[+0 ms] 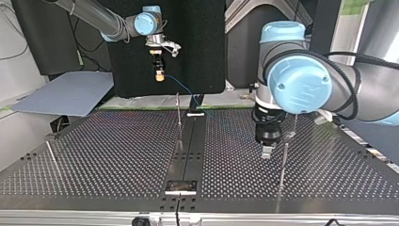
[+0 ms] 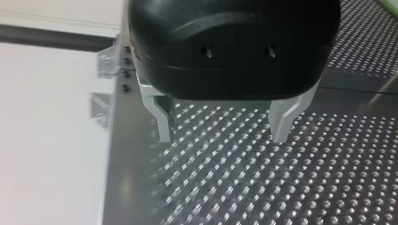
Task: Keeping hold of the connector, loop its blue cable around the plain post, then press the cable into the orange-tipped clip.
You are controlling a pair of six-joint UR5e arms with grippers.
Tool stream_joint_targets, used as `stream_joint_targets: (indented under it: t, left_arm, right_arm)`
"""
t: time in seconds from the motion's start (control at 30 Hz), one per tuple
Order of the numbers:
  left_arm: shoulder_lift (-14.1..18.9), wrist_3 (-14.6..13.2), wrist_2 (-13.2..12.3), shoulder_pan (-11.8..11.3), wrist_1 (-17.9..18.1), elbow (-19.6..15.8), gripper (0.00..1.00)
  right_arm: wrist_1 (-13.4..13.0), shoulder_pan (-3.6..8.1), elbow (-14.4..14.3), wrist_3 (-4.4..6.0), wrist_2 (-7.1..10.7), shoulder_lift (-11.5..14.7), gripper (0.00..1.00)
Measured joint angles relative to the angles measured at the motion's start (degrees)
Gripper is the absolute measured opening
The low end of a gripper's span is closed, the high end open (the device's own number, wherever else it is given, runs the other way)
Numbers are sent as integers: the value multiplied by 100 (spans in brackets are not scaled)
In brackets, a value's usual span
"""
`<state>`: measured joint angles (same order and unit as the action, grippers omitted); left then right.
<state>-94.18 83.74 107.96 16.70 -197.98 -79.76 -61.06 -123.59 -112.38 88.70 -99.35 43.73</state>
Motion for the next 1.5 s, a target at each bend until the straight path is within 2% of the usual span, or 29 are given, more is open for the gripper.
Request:
stream_joint_targets:
  t: [0.43, 0.57, 0.7, 0.93, 1.27, 1.5]
  left_arm:
    - [-746, -640, 802, 796, 505, 10, 98]
    - [-918, -829, 1001, 892, 547, 8, 98]
    - [-1095, -931, 1184, 881, 606, 8, 98]
    - [-1405, -1024, 1527, 749, 910, 8, 98]
    - [-1464, -1177, 2065, 462, 1112, 7, 98]
    - [-1470, -1240, 2454, 367, 1246, 7, 98]
  right_arm:
    - [-11, 5, 0, 0, 2, 0, 0]
    - [-19, 6, 3, 0, 2, -1, 0]
    - [-21, 4, 2, 0, 2, -1, 0]
    - [-22, 0, 6, 0, 7, -1, 0]
    - [20, -11, 26, 0, 28, 0, 0]
    - [30, -14, 29, 0, 35, 0, 0]
